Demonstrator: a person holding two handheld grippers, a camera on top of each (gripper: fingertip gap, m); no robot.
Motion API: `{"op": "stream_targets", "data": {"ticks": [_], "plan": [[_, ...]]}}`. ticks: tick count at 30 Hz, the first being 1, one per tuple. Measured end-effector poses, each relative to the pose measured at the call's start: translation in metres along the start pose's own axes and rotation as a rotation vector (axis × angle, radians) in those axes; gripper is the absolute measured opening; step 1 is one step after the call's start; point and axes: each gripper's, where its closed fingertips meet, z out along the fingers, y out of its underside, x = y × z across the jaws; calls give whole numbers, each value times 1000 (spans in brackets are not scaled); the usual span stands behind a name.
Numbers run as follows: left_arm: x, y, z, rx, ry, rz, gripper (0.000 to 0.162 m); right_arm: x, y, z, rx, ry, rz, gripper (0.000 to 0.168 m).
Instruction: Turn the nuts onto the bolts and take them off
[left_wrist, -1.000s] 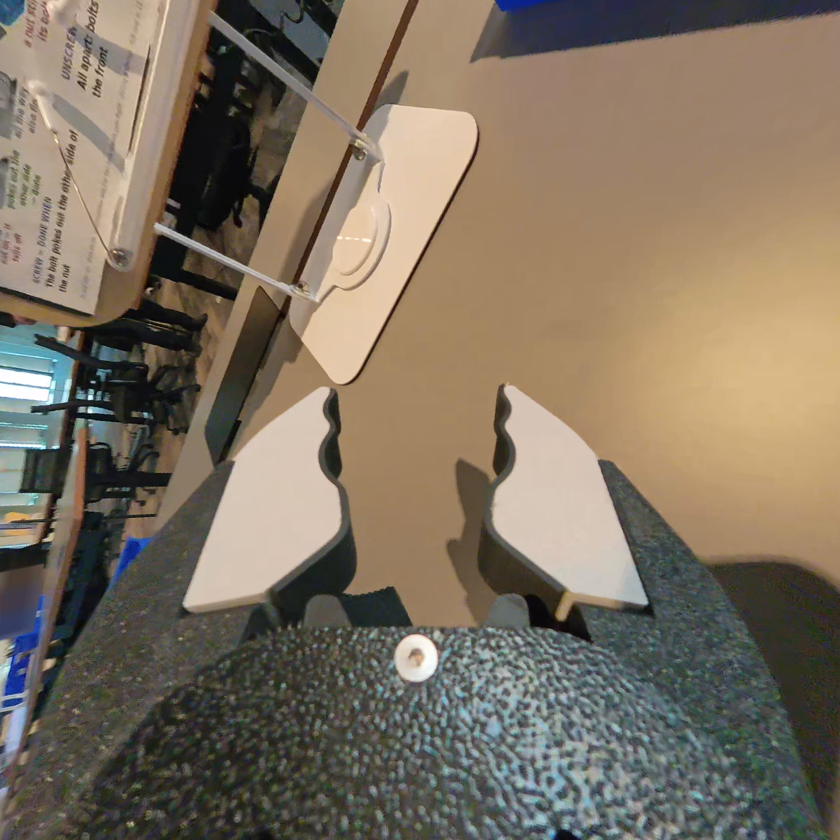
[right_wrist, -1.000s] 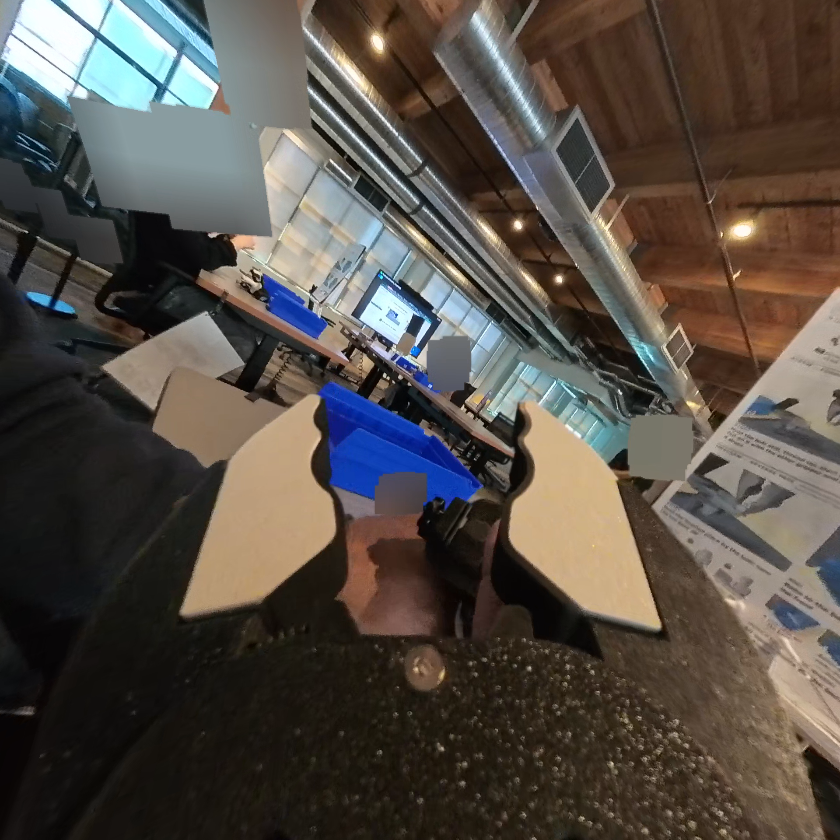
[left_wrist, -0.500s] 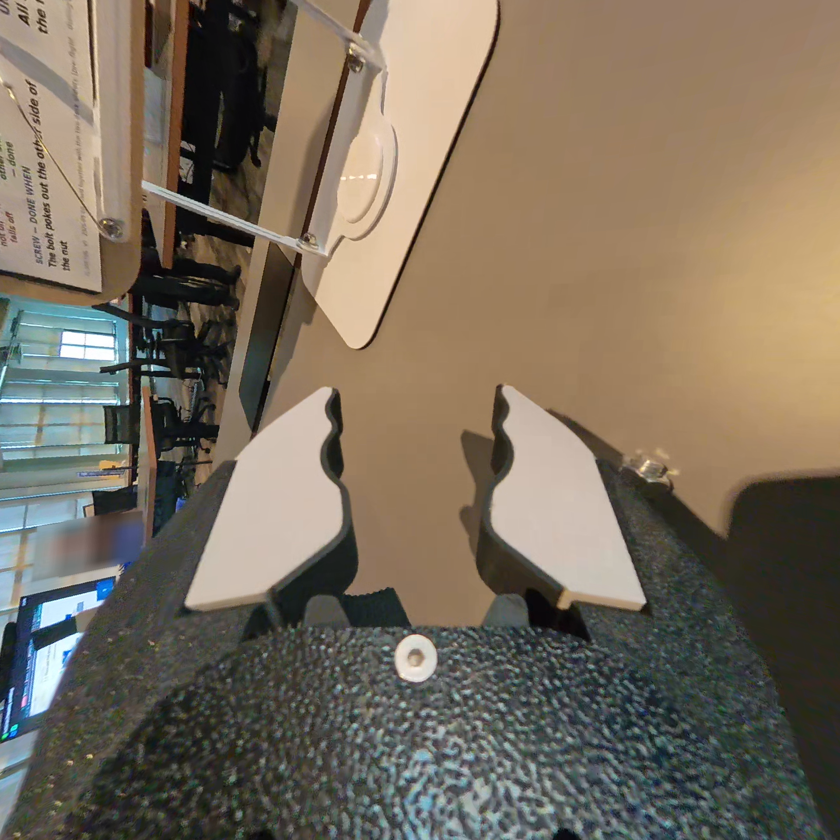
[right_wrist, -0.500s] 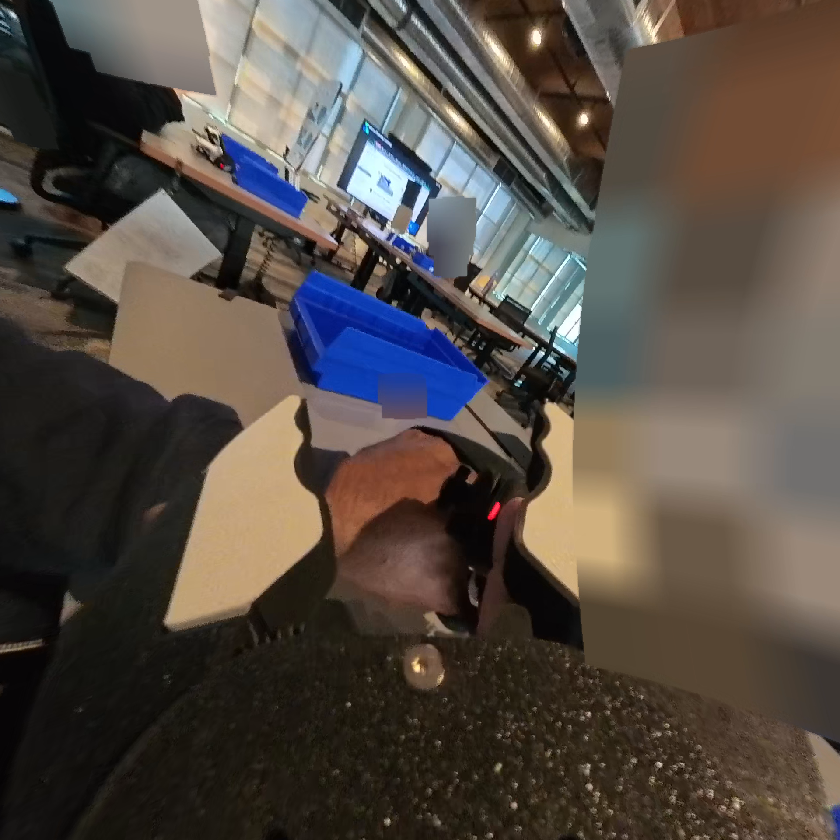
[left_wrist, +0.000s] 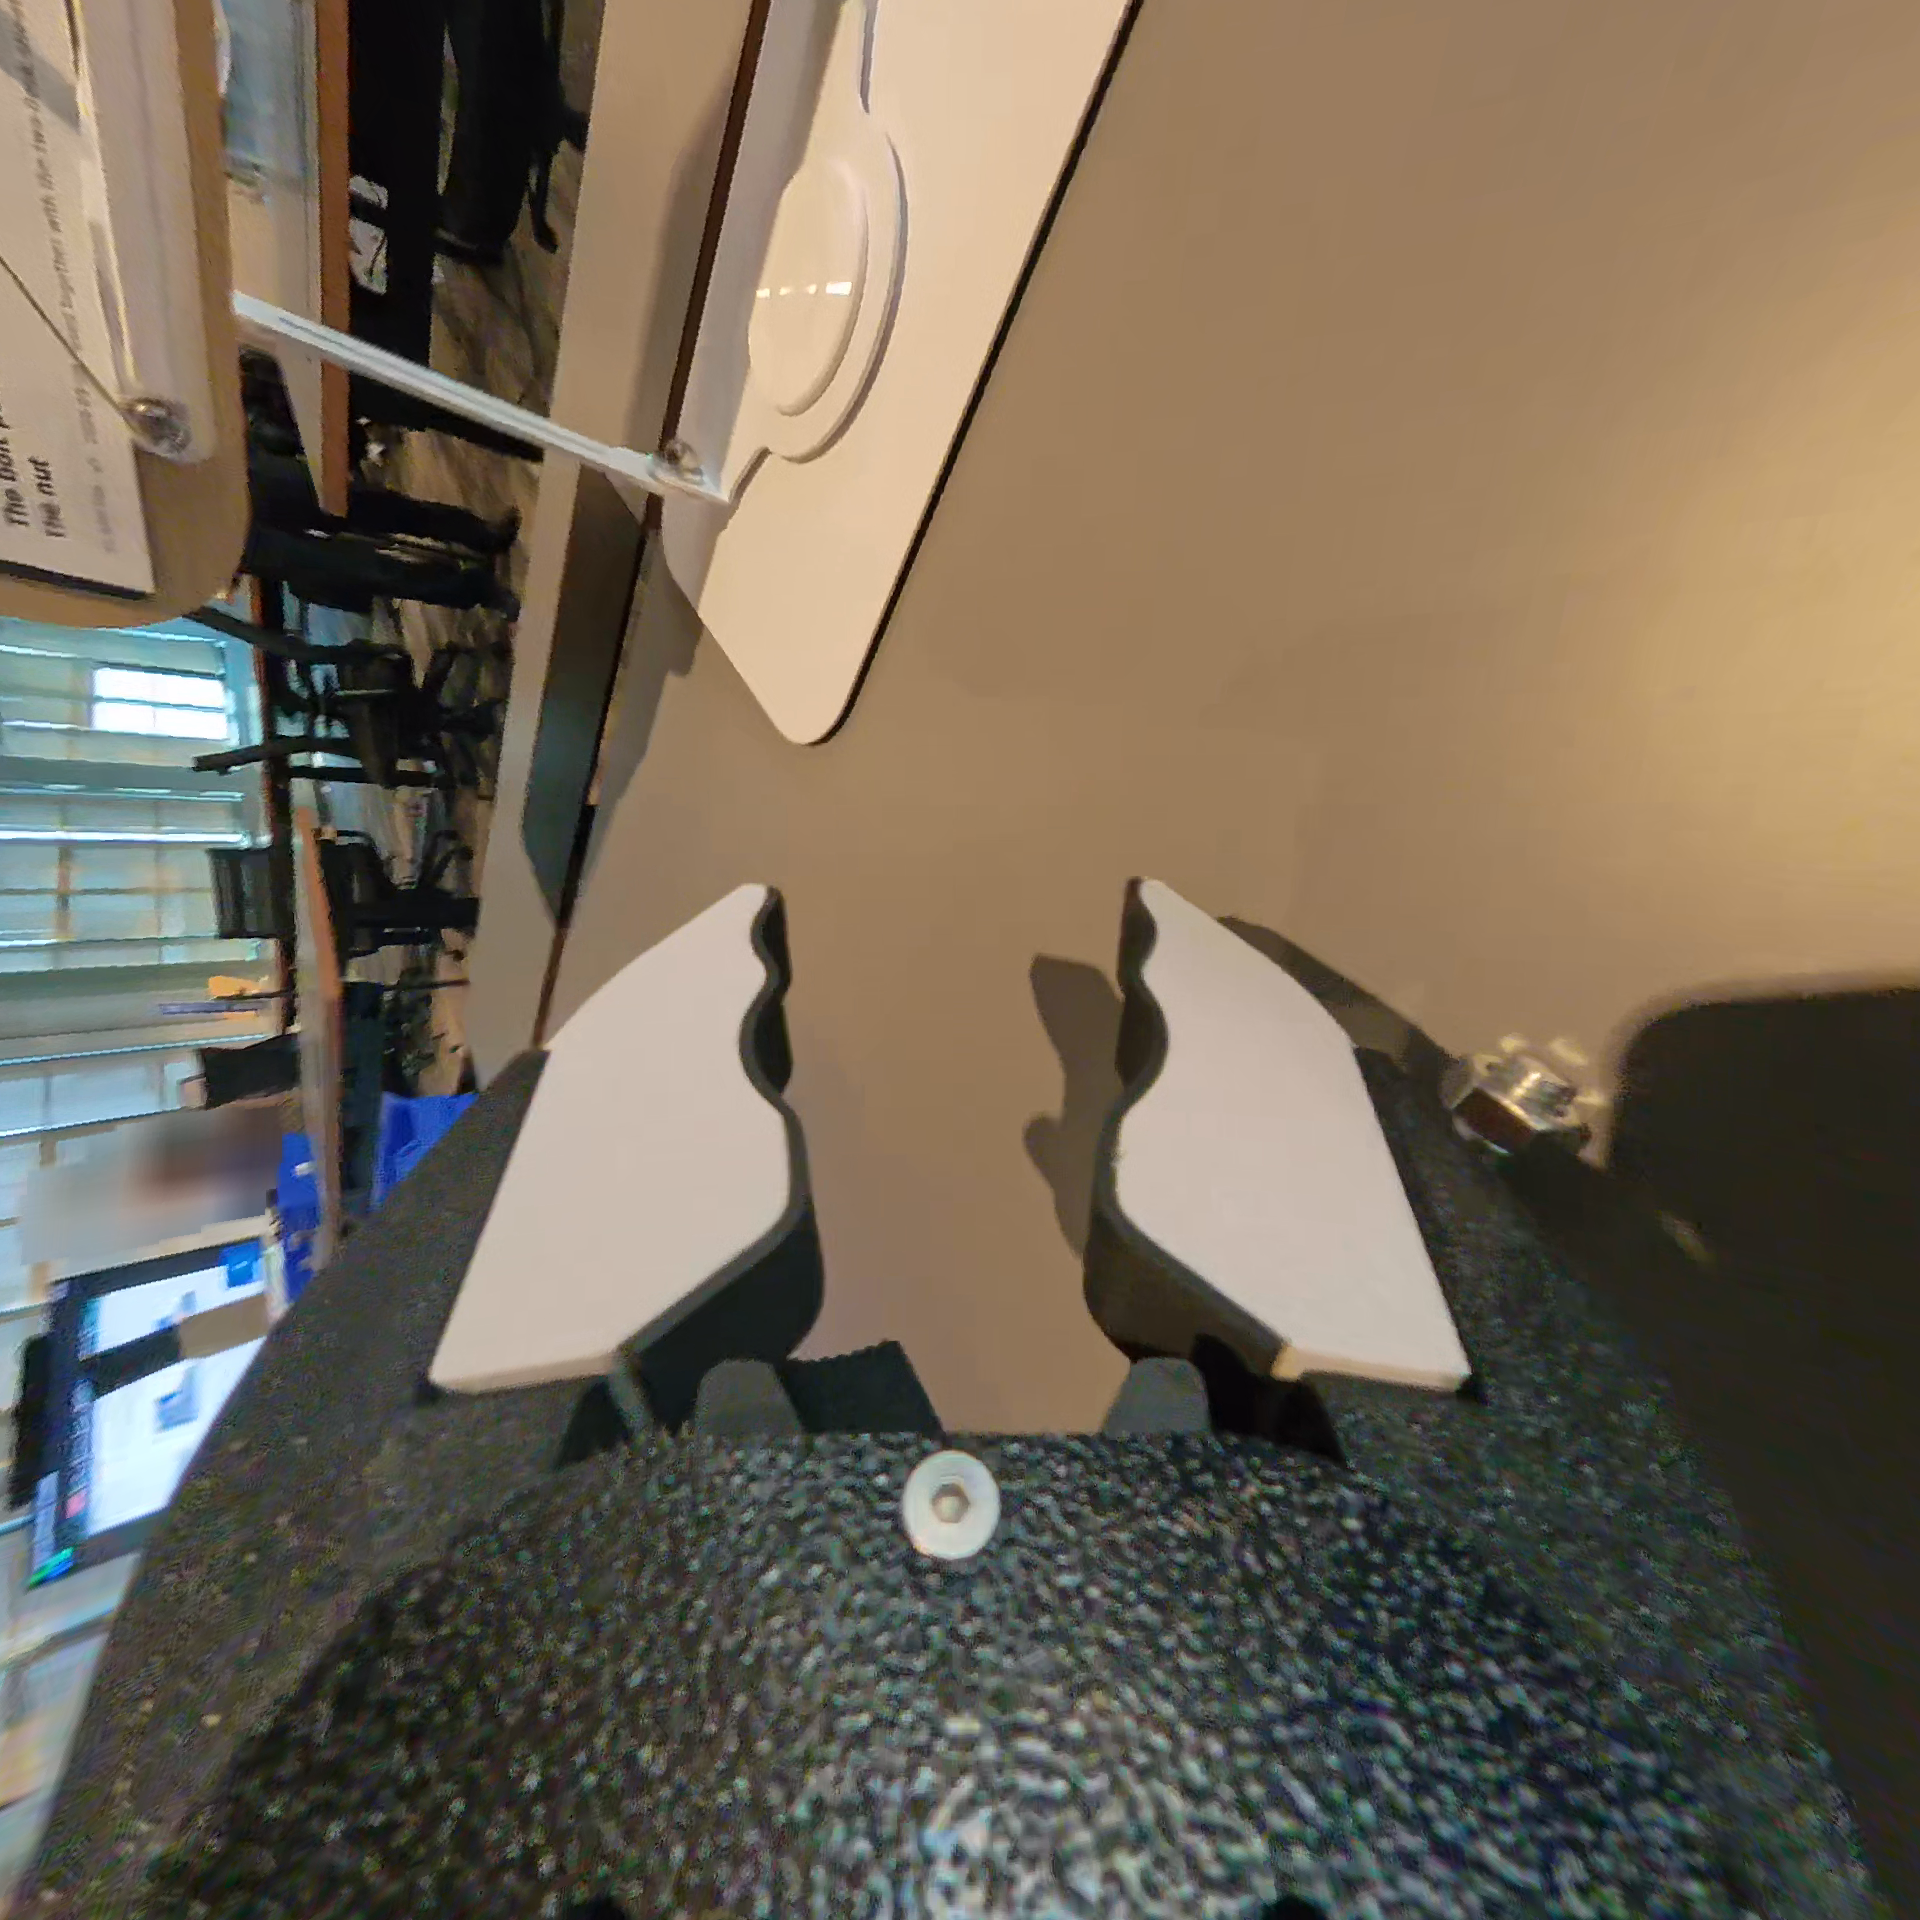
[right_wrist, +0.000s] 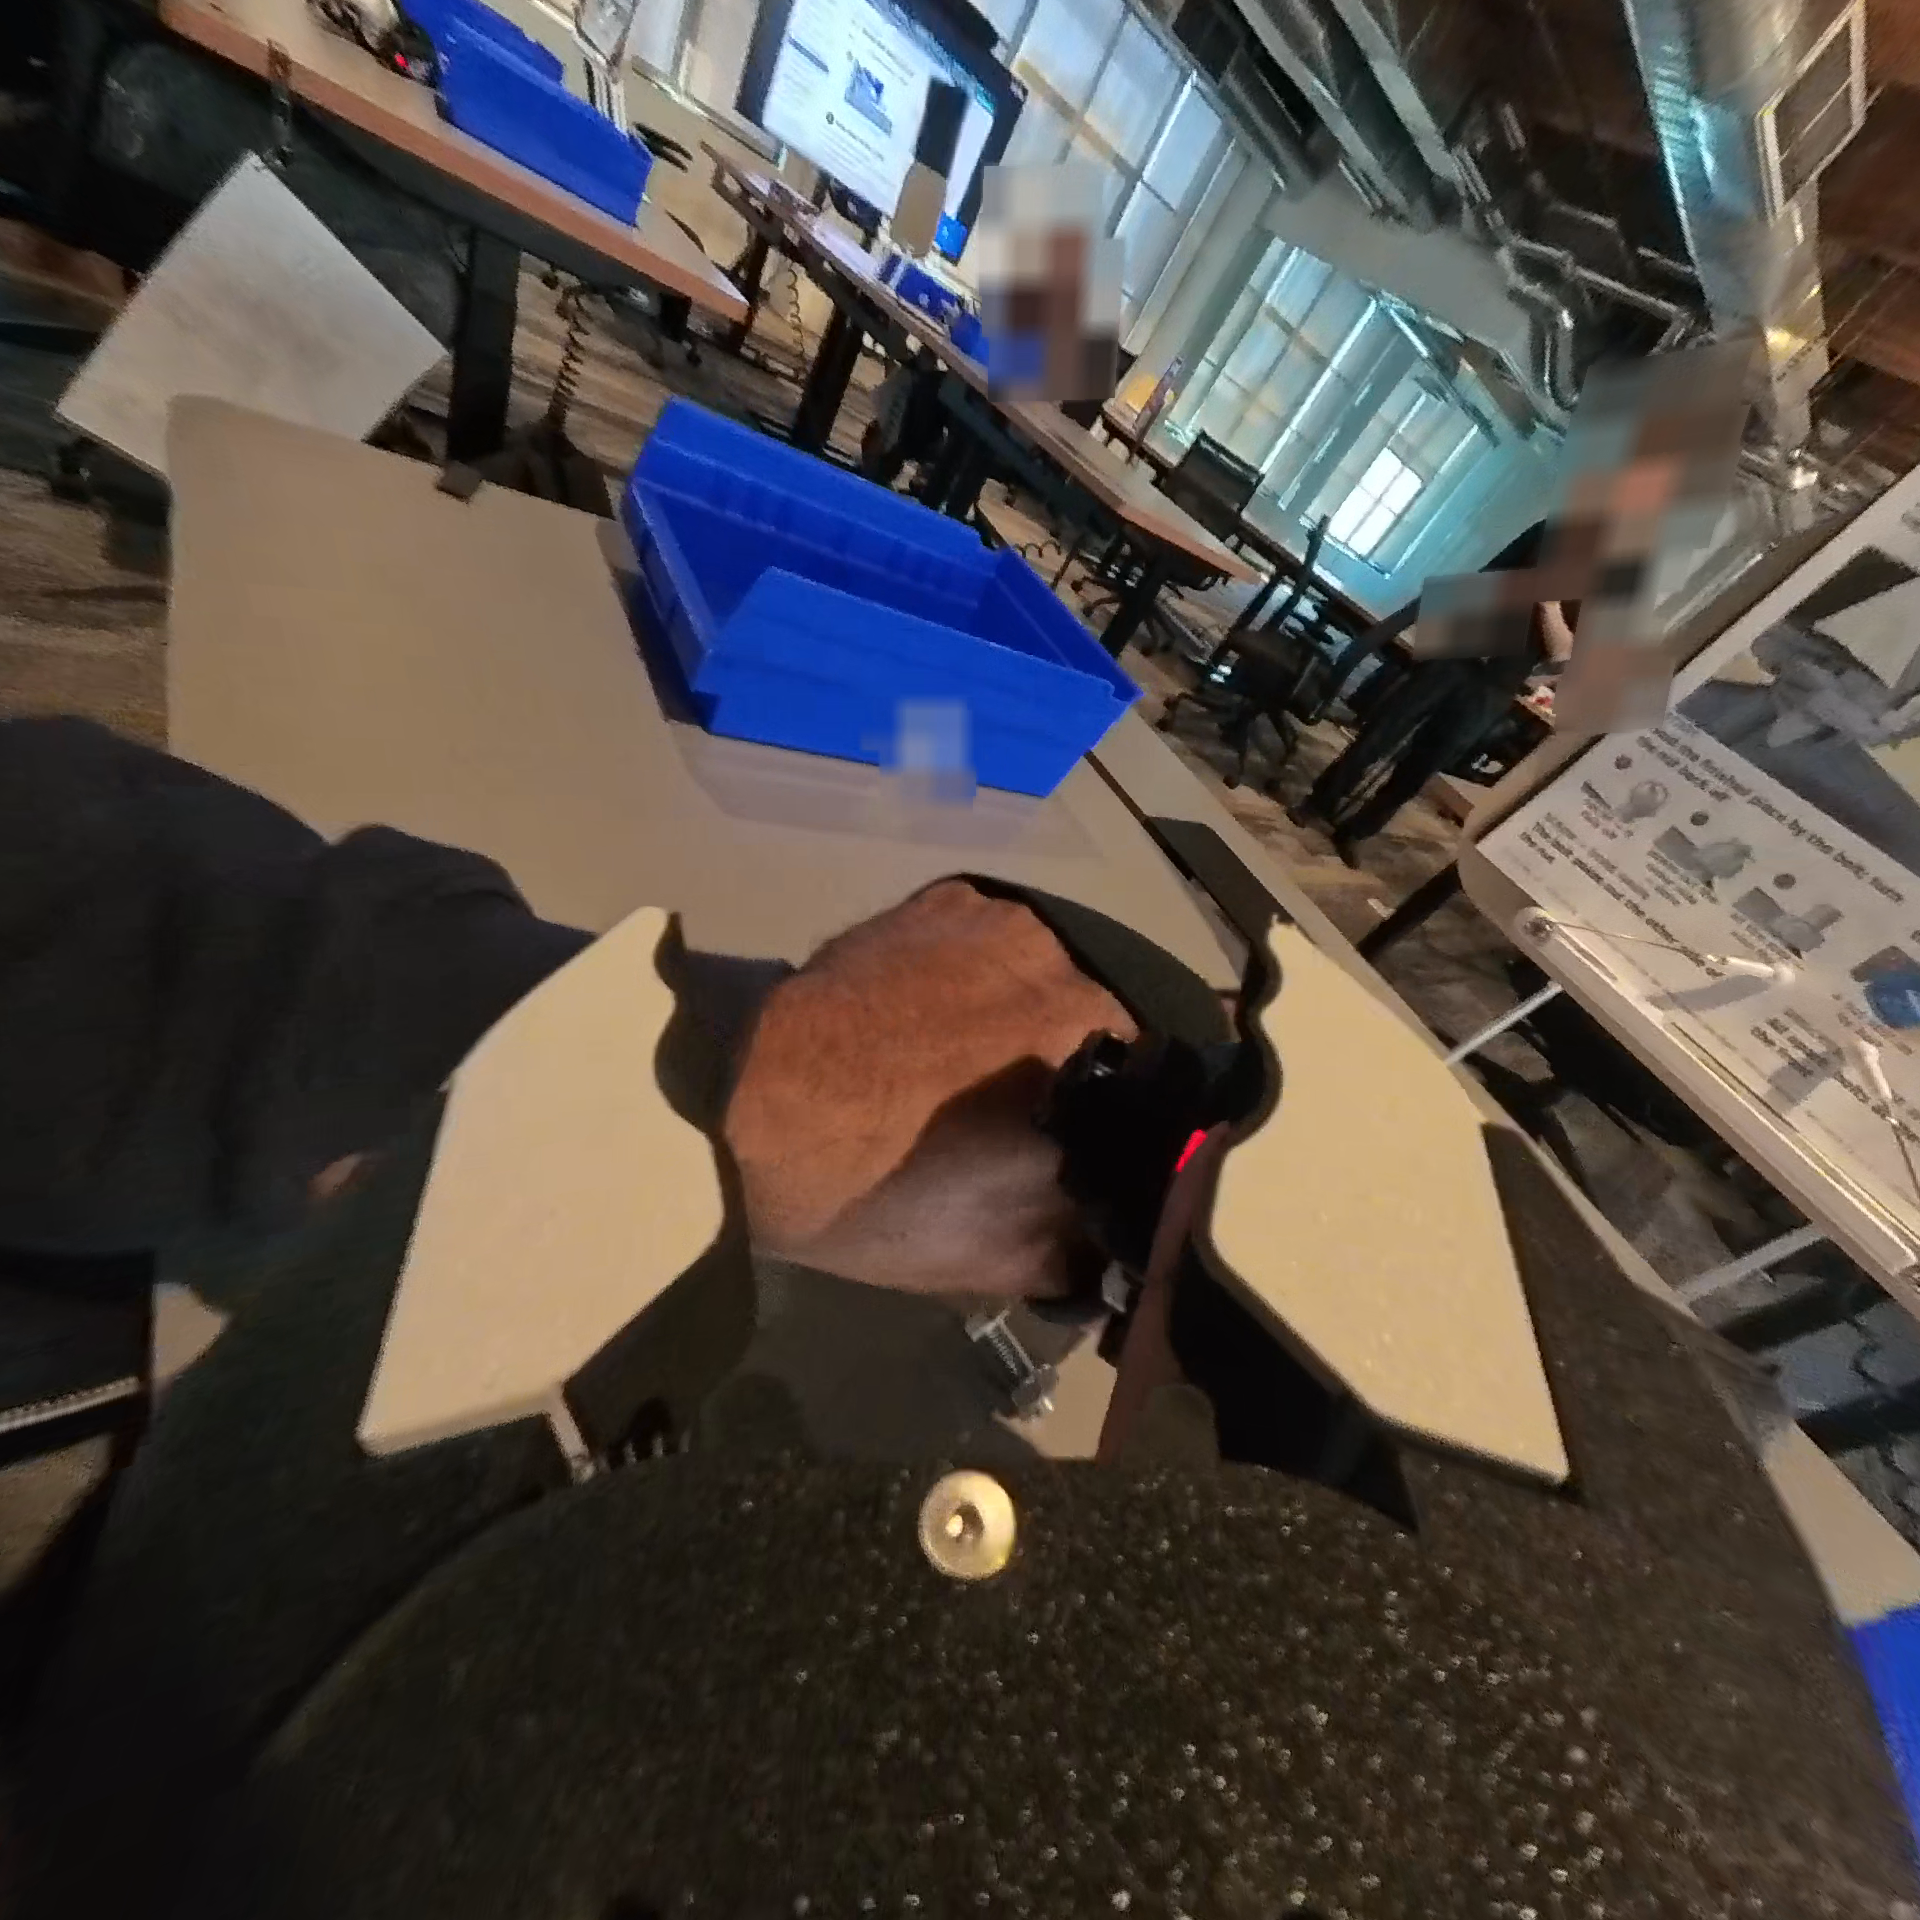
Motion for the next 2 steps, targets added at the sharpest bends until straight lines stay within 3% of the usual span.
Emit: {"op": "stream_targets", "data": {"ticks": [1,2], "plan": [[1,-3,-2,25,18,-14,55,-2,-5,-1,32,-2,4,103],[0,-7,-5,50,18,-26,53,-3,-11,-4,71,8,8,103]]}}
